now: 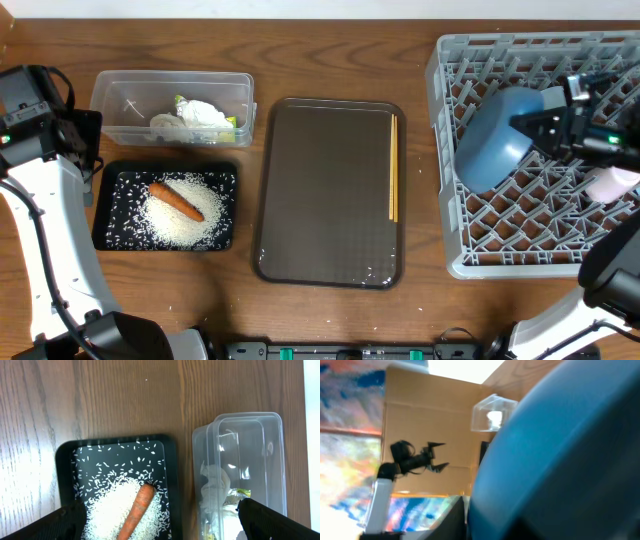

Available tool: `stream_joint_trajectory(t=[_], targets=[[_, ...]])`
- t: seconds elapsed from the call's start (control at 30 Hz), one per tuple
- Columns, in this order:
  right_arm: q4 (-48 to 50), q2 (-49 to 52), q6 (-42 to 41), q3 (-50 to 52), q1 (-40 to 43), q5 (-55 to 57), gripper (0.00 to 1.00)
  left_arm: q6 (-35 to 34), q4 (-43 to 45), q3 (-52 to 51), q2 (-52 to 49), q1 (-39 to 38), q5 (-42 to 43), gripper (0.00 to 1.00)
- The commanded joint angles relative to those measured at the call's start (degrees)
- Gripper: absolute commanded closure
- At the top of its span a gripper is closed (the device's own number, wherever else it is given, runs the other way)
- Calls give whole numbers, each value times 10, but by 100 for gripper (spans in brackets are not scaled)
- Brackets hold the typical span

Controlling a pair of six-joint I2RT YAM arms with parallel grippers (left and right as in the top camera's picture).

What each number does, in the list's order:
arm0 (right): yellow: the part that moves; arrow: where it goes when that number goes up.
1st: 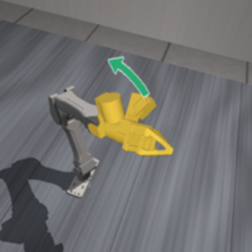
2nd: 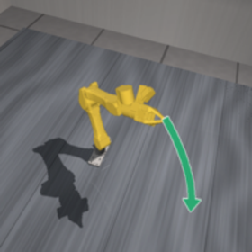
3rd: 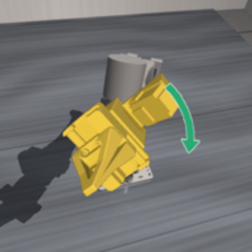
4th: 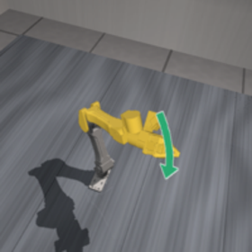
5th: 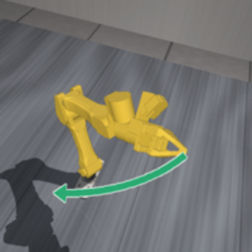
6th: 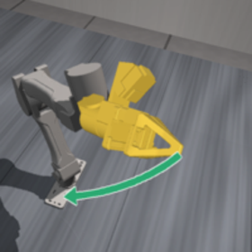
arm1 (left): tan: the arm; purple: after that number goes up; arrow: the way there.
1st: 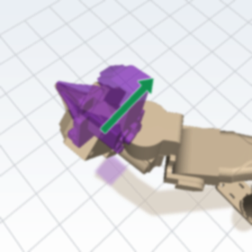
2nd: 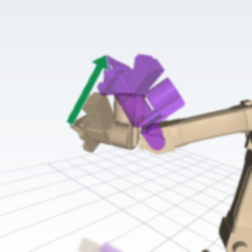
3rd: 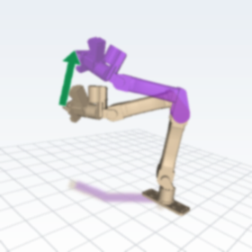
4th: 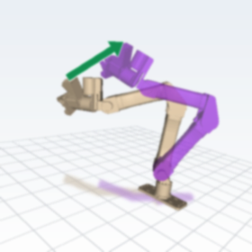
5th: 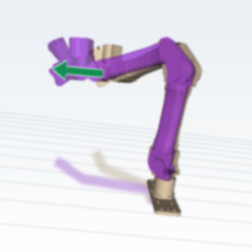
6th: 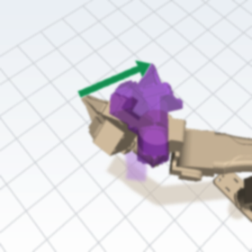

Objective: Sort waste into correct bins and load items into the dishwasher rack
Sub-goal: 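Lift the teal plate with the right gripper and set it in the rack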

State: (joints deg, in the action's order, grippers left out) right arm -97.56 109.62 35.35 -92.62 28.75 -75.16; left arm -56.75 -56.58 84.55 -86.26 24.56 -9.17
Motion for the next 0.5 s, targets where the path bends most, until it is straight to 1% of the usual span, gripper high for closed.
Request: stream_joint_trajectory(t=[0.0, 0.03, 0.1, 0.17, 0.2, 0.37, 0.47], targets=[[0, -7, 6, 1, 29, 43, 60, 3, -2, 0, -3, 2, -3, 1], [0, -9, -1, -2, 35, 52, 57, 3, -2, 0, -3, 2, -3, 1], [3, -17, -17, -9, 47, 72, 55, 3, -2, 0, -3, 2, -3, 1], [16, -31, -48, -19, 59, 92, 45, 3, -2, 0, -3, 2, -3, 1], [24, -37, -65, -24, 62, 104, 44, 3, -2, 0, -3, 2, -3, 1], [79, -83, -193, -58, 64, 196, 43, 3, -2, 0, -3, 2, -3, 1], [115, -127, -292, -76, 63, 309, 41, 3, -2, 0, -3, 2, -3, 1]])
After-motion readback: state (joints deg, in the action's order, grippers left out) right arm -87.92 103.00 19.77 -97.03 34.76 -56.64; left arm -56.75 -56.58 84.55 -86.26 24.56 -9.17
